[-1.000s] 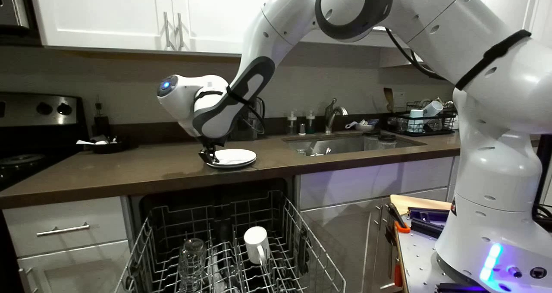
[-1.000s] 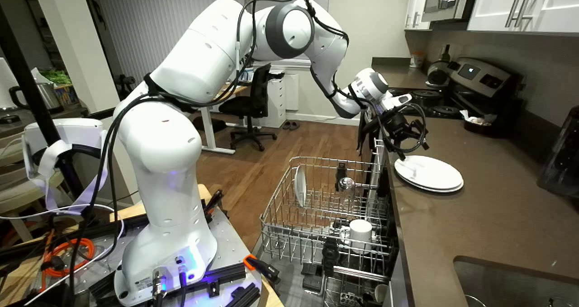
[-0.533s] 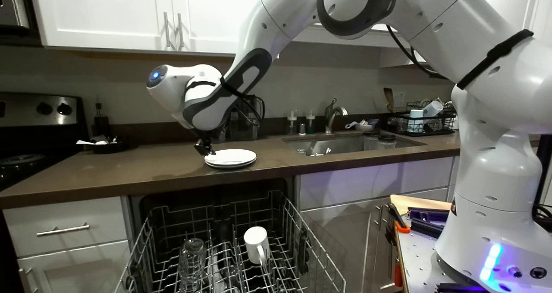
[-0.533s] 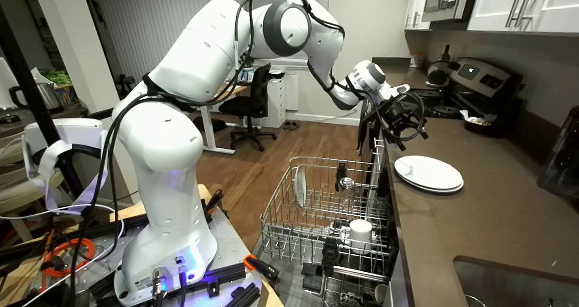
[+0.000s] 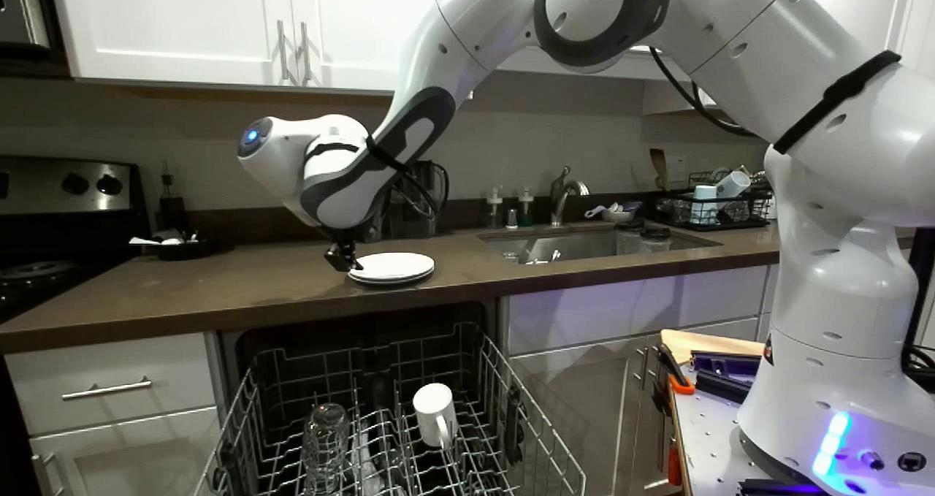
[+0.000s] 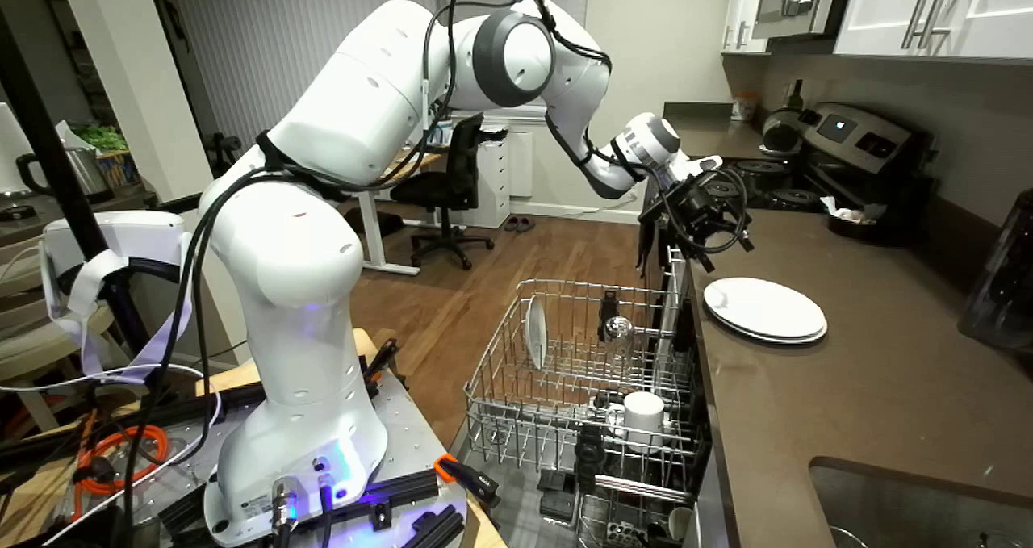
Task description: Pick a plate on the counter and put it in the rack
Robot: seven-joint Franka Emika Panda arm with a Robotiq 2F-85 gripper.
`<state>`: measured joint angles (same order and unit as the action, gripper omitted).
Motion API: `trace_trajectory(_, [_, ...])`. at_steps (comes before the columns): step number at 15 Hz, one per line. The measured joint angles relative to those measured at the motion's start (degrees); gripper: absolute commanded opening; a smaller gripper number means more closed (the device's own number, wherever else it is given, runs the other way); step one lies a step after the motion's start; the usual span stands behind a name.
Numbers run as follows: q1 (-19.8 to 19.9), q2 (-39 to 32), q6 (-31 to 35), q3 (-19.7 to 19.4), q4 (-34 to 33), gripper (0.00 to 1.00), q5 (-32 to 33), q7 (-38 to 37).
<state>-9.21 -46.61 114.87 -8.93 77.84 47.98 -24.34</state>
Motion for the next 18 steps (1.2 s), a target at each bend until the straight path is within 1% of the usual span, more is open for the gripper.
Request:
trace_trajectory(2, [0.0, -1.1, -0.3, 0.1, -0.6, 1.0, 0.0, 0.0])
trace_trajectory(3, [0.0, -1.6, -0.3, 0.1, -1.0, 0.96, -0.1, 0.0])
trace_trajectory(4, [0.0, -2.1, -0.3, 0.1, -1.4, 0.85, -0.1, 0.0])
trace_trajectory(5, [0.0, -2.5, -0.4, 0.1, -1.9, 0.72, -0.1, 0.0])
trace_trajectory(8, [0.0, -3.4, -0.4, 0.1, -2.9, 0.57, -0.1, 0.0])
trace_trajectory(9, [0.0, -3.6, -0.4, 0.1, -3.2, 0.61, -0.1, 0.0])
trace_trajectory(10, [0.0, -3.8, -0.5, 0.1, -3.5, 0.6, -0.1, 0.0])
trace_trajectory(11, [0.0, -4.0, -0.6, 0.1, -3.8, 0.72, -0.1, 0.0])
trace_trajectory(12, [0.0, -4.2, -0.7, 0.1, -4.0, 0.78, -0.1, 0.0])
trace_trajectory(14, [0.0, -4.3, -0.9, 0.1, -4.4, 0.86, -0.1, 0.0])
trace_trajectory(16, [0.1, -4.4, -0.9, 0.1, -4.5, 0.86, -0.2, 0.1])
trace_trajectory(17, [0.1, -4.4, -0.9, 0.1, -4.6, 0.77, -0.2, 0.1])
trace_trajectory(18, [0.1, -4.4, -0.9, 0.1, -4.6, 0.63, -0.2, 0.1])
